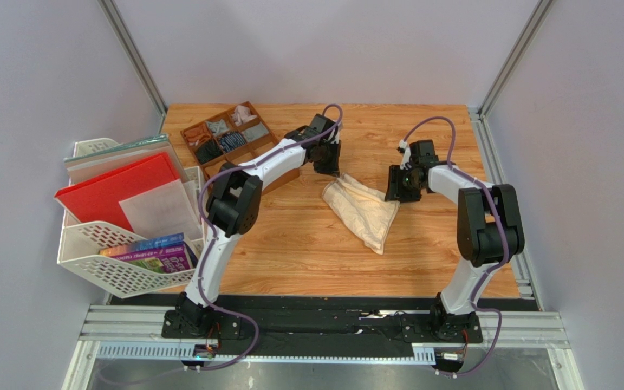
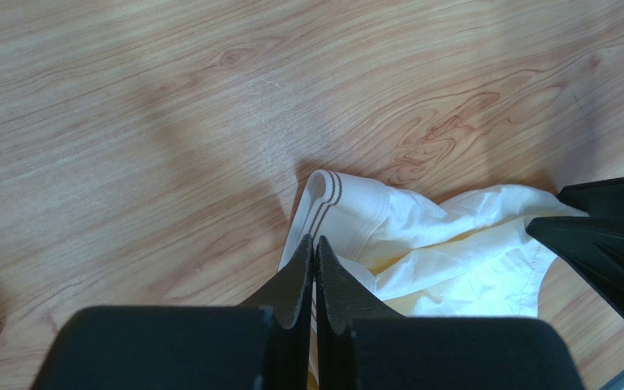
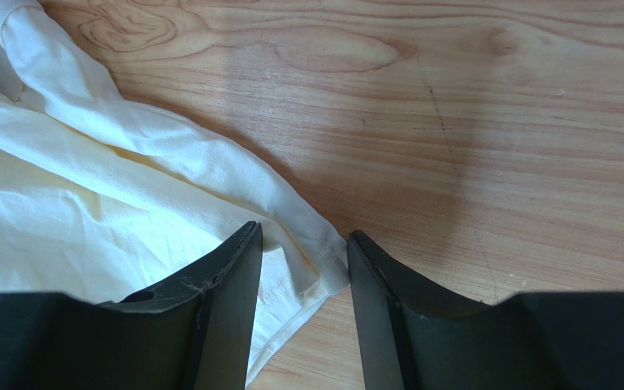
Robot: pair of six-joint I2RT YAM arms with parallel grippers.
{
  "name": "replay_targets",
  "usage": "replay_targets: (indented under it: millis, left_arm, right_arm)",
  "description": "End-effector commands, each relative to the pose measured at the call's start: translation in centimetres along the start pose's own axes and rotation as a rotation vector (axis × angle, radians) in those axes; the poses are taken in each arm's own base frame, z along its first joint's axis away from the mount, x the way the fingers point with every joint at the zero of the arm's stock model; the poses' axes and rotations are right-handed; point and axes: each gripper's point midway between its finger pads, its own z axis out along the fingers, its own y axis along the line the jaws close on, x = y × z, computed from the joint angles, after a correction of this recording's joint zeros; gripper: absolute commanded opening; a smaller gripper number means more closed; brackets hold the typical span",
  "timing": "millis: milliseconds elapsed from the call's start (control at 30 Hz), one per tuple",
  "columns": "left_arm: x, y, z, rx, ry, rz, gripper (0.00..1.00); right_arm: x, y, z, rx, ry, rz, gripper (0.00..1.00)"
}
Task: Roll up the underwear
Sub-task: Adjust the underwear at the center of the board.
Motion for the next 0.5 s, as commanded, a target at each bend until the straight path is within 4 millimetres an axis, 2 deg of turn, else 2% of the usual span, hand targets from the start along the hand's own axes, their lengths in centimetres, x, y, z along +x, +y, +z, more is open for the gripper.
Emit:
replay_targets:
  millis: [0,200,400,467]
  left_arm:
    - [-1.4,-0.6,-0.3,0.014,-0.034,0.035,0.0]
    - [-1.7,-0.7,-0.4,0.017,-0.041,0.049,0.0]
    - [-2.4,-1.4,-0.9,0.039,-0.054,0.06,0.0]
    - [-2.8,-1.9,-1.3,0.056,-0.059,0.063,0.16]
  right_arm:
    - [1.0,-0.5,0.1,0.012,0.012,0.007,0.47]
    - [1.5,-1.2,-0.3,0.059,0.017,0.019,0.38]
    - [2.2,-0.9,-0.9,0.056,0.035,0.039,0.16]
    - [2.5,-0.5,-1.2,0.049,0.038,0.044,0.1]
